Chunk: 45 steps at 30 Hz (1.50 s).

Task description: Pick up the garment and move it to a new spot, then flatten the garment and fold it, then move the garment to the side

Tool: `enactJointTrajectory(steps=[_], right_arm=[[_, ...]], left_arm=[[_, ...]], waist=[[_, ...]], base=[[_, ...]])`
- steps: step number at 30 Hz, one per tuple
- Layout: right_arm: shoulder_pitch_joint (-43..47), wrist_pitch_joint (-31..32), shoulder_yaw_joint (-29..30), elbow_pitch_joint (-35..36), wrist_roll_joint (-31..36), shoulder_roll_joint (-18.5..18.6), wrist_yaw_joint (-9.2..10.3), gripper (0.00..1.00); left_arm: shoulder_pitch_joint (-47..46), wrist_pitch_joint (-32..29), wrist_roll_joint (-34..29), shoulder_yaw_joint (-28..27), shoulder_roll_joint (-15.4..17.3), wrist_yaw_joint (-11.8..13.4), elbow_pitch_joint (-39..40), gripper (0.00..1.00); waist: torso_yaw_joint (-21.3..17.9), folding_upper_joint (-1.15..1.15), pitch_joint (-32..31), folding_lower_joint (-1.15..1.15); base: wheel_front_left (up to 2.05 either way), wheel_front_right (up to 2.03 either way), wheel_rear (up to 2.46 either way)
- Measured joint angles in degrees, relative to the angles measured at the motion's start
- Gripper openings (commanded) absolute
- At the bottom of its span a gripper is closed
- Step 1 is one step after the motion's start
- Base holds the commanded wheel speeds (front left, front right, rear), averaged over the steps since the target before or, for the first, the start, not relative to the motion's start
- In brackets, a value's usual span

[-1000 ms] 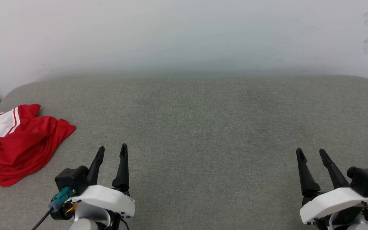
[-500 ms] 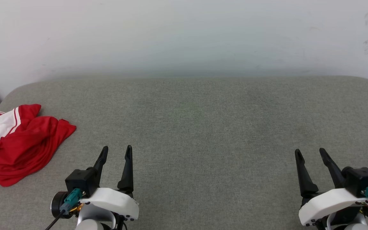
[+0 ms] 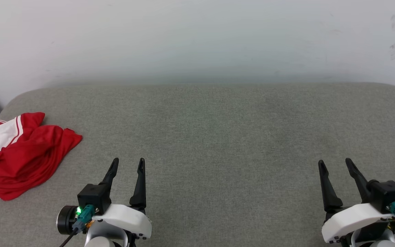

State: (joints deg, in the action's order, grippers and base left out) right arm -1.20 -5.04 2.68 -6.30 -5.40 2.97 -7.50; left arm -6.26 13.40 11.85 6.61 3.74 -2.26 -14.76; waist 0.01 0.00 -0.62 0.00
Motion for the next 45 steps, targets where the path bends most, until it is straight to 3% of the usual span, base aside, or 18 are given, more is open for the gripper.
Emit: enactJointTrajectory(steps=[12,35,45], right_arm=[[0.1,-1.3,-0.1,-0.4,3.0,0.0,-0.01,1.0],[-2.0,-2.6,-7.6,-1.4,1.4,-0.1,-0.02,1.0],[-2.4,-2.0,-9.0,-0.4,1.5,-0.1,-0.02,1.0]], left_arm=[[-0.9,1.4,-2.8,0.4,-0.5,0.2,-1.3,1.0],[-0.7,1.7,-1.7,-4.4,0.1,1.4,-1.0,1.0],[-0.5,1.7,-1.6,-5.4,0.3,1.5,-0.7,1.0]], waist=[[4.3,0.0,-0.3,0.0],[25.2,0.0,0.2,0.0],[27.2,0.0,1.2,0.0]], base=[[0.0,0.0,0.0],[0.0,0.0,0.0],[0.0,0.0,0.0]])
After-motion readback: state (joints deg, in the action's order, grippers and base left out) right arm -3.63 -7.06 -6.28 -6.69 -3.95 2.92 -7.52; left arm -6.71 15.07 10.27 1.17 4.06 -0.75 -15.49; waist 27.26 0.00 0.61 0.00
